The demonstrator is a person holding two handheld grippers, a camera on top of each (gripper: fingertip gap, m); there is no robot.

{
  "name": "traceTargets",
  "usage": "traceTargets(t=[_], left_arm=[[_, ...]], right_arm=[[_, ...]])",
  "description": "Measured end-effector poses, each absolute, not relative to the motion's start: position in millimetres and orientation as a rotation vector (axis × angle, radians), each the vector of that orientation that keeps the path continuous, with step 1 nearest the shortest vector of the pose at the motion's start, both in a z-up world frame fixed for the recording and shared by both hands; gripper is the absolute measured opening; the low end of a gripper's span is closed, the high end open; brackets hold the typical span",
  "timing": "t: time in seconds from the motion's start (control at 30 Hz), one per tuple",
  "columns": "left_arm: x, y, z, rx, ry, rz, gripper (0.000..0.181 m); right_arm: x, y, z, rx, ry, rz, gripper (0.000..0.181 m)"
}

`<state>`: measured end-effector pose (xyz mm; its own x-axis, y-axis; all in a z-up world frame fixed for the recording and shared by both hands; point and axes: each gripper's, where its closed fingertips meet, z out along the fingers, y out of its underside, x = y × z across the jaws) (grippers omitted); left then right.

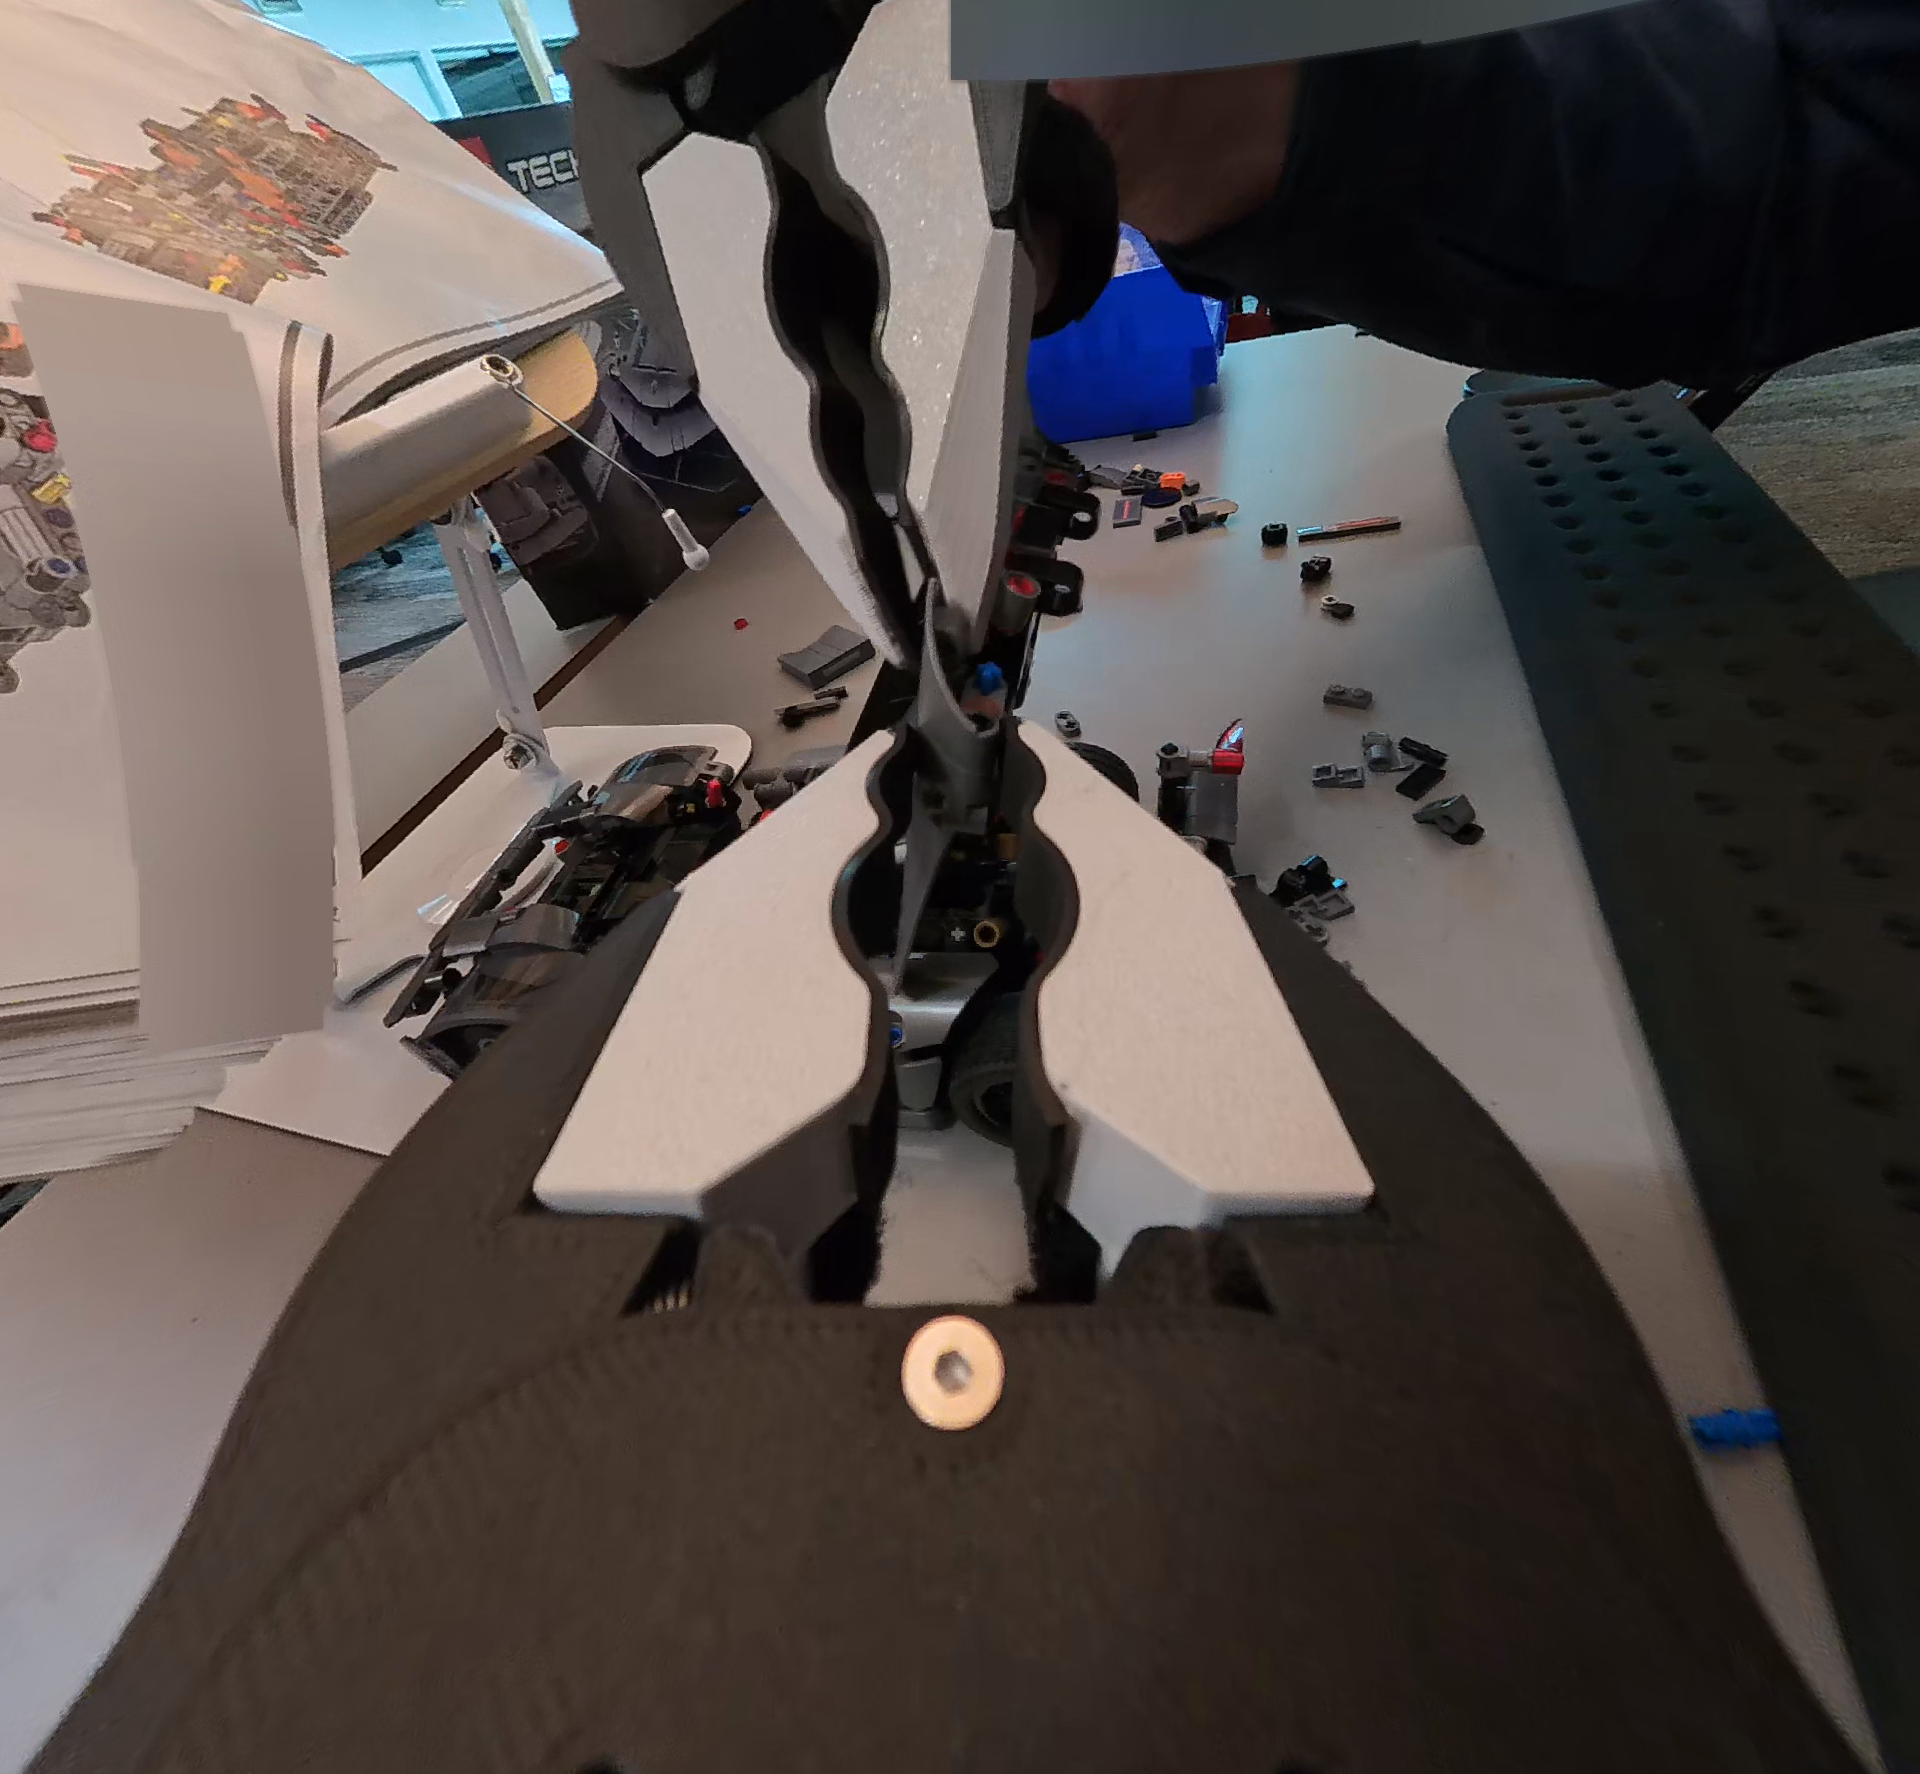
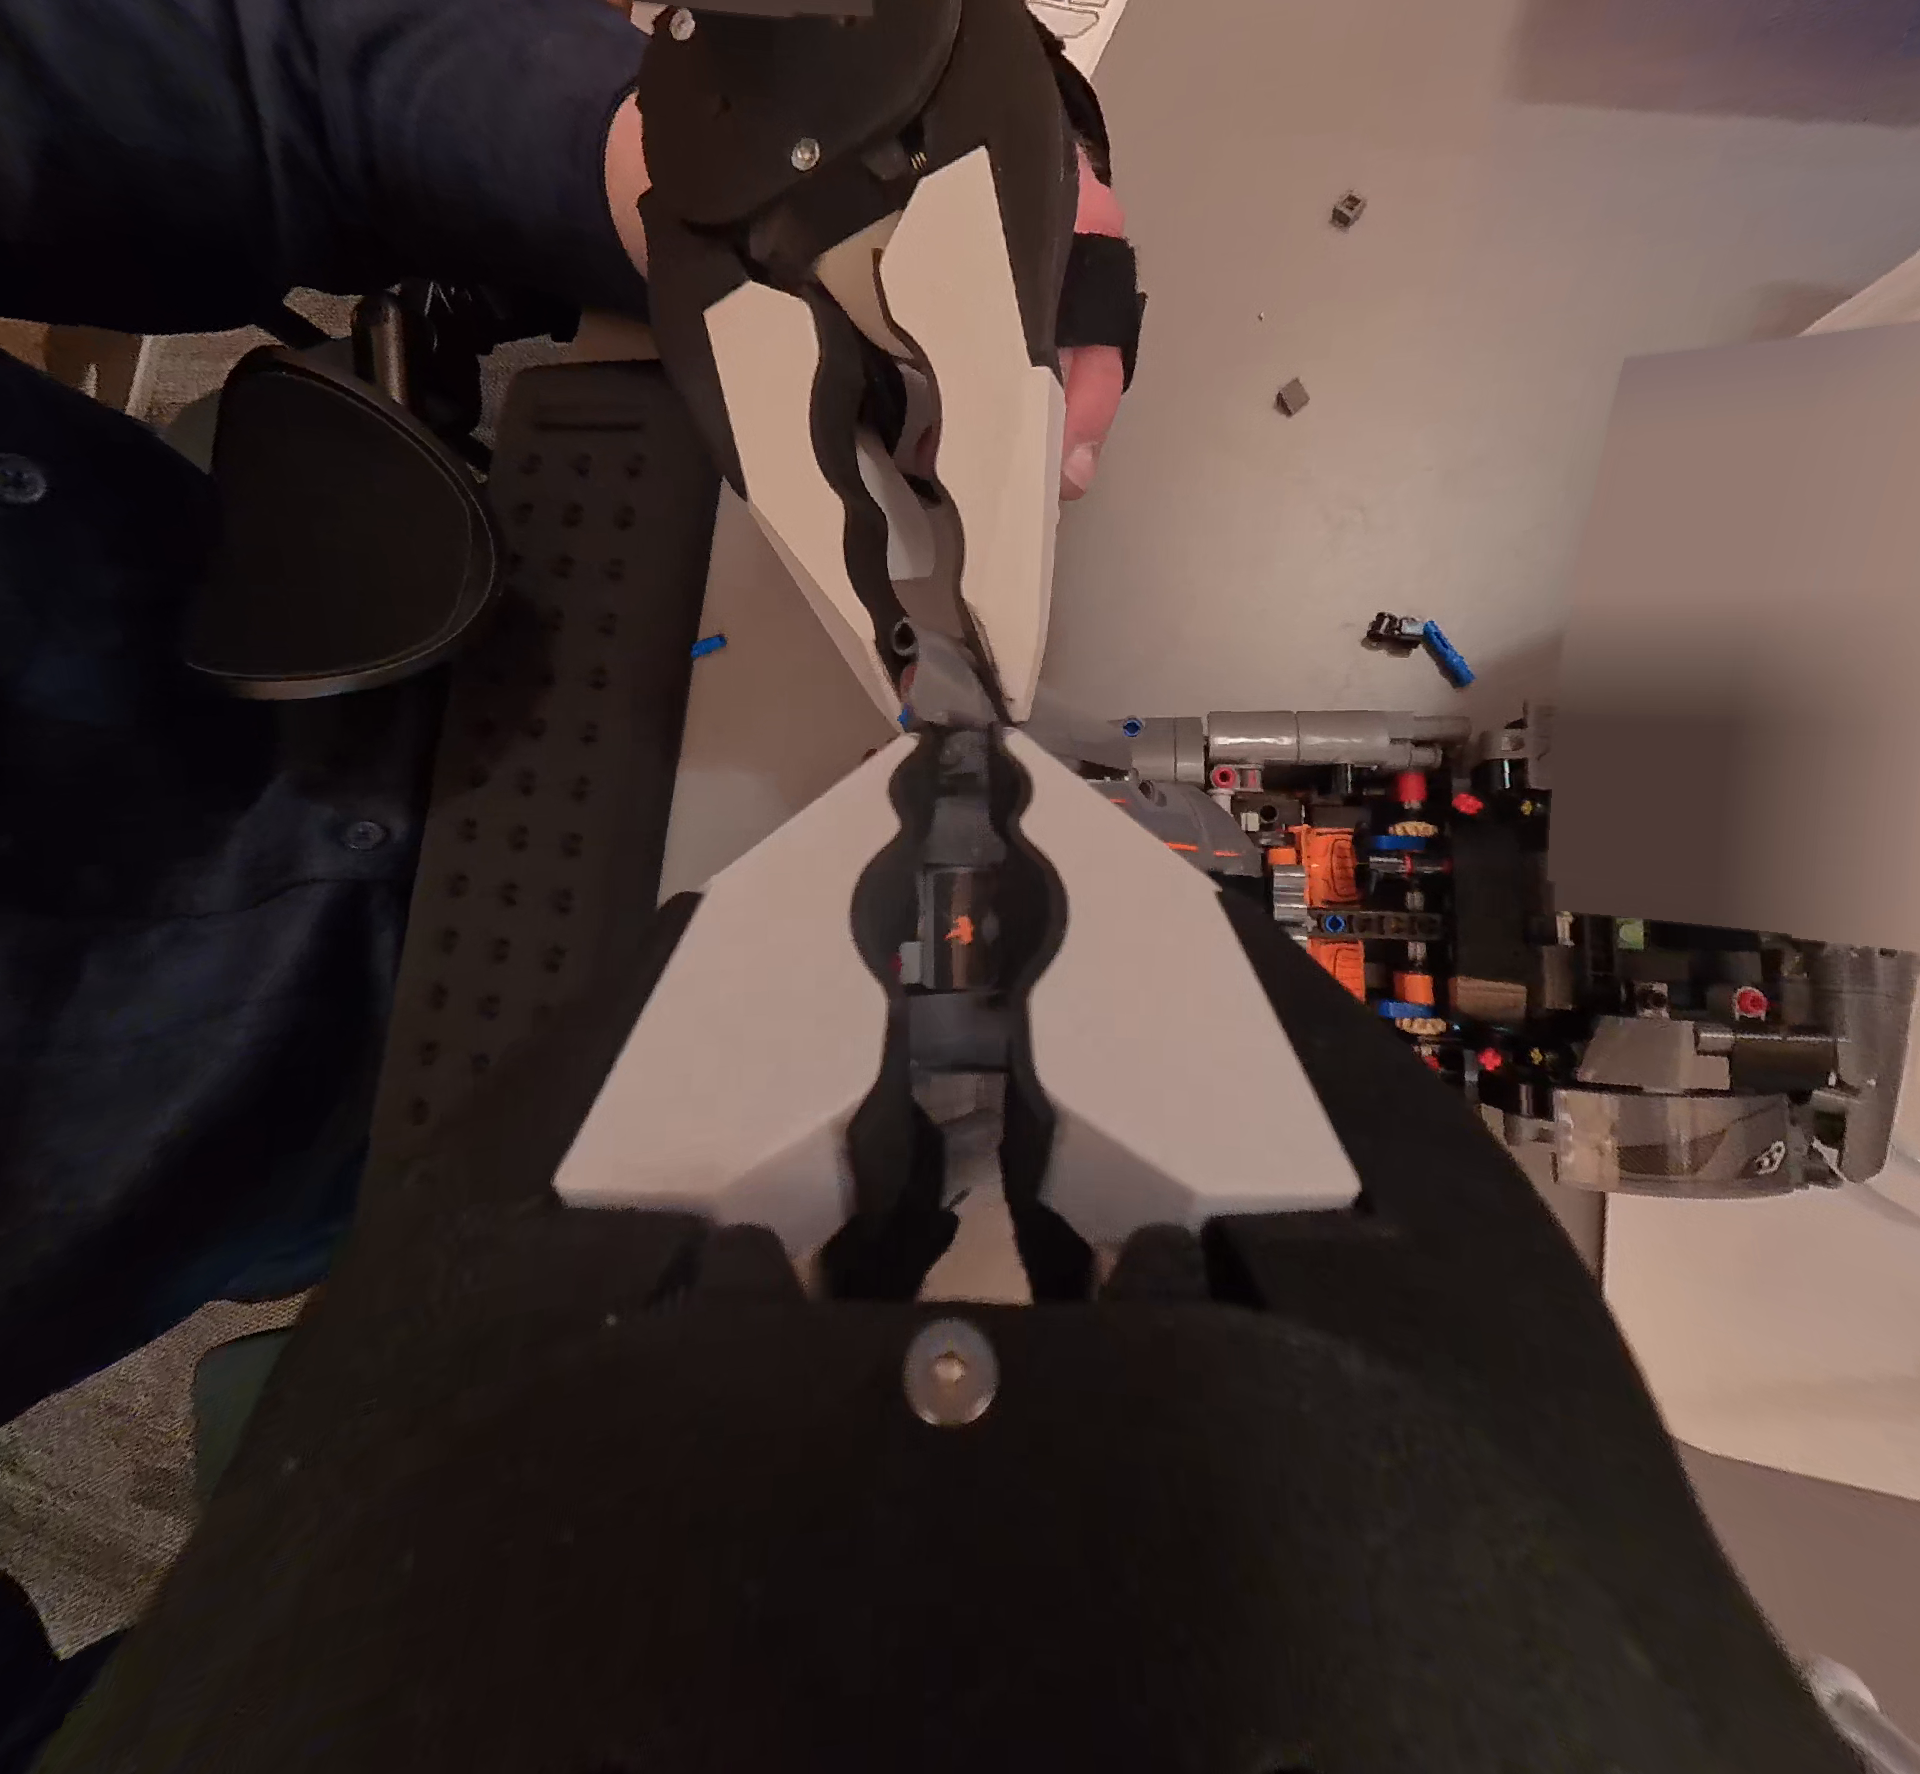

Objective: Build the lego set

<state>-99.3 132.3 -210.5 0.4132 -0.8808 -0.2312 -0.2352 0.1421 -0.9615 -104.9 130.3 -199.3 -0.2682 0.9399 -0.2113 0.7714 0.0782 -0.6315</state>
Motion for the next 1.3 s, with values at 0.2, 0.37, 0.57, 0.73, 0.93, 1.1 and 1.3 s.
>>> traceTargets(t=[0.2,0.37,0.57,0.73,0.93,1.1,1.3], left_arm=[[-99,131,-211,-1.382,1.107,-0.626,0.013],[-97,131,-213,-1.382,1.117,-0.618,0.017],[-95,134,-224,-1.411,1.14,-0.6,0.023],[-89,135,-228,-1.391,1.157,-0.538,0.019],[-86,131,-225,-1.355,1.199,-0.464,0.017],[-85,129,-226,-1.341,1.217,-0.43,0.015],[-85,130,-226,-1.339,1.217,-0.413,0.015]], right_arm=[[-97,146,-187,-1.73,-2.018,0.951,0.021],[-76,146,-175,-1.7,-1.98,0.984,0.022],[-66,134,-188,-1.644,-2.006,0.931,0.027],[-57,132,-189,-1.621,-1.959,0.909,0.027],[-33,134,-198,-1.576,-1.941,0.823,0.032],[-30,135,-214,-1.448,-1.937,0.594,0.03],[-36,144,-228,-1.34,-1.91,0.386,0.015]])
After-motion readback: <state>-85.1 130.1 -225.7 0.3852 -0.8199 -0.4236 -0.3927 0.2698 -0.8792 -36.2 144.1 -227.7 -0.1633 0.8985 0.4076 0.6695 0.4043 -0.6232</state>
